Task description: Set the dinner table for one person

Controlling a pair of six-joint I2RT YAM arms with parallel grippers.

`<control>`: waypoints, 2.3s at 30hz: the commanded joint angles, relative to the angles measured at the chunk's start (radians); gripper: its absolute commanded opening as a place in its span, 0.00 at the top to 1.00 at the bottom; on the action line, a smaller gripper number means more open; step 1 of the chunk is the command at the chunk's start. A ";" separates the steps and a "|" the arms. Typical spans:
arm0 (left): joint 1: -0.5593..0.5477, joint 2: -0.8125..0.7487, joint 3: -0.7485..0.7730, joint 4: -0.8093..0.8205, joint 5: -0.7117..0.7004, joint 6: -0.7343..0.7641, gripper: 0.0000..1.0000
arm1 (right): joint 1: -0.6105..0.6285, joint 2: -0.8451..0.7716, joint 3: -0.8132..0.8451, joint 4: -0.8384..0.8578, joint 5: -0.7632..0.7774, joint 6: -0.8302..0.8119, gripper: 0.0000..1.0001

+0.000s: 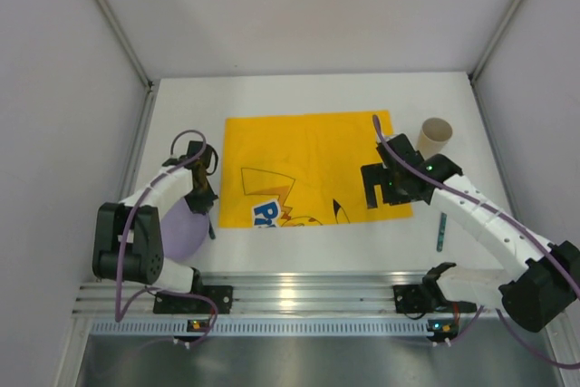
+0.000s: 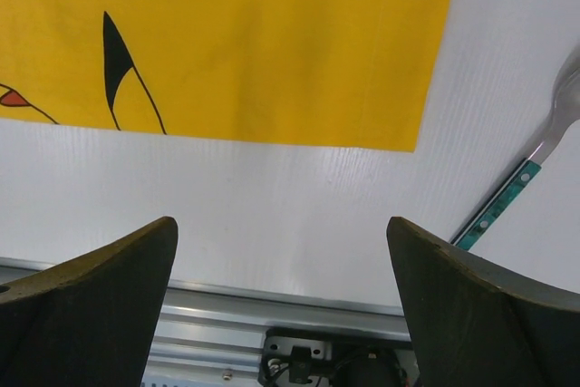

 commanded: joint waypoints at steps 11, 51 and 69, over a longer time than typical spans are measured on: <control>-0.018 0.001 0.308 -0.150 -0.077 0.084 1.00 | 0.007 0.035 0.035 0.004 0.023 -0.004 0.00; -0.822 0.852 1.276 -0.241 -0.037 0.064 0.11 | -0.354 0.068 0.523 -0.193 0.338 0.134 0.00; -0.779 0.285 0.965 -0.219 -0.141 0.026 0.04 | -0.734 0.539 0.636 -0.004 0.000 0.162 0.09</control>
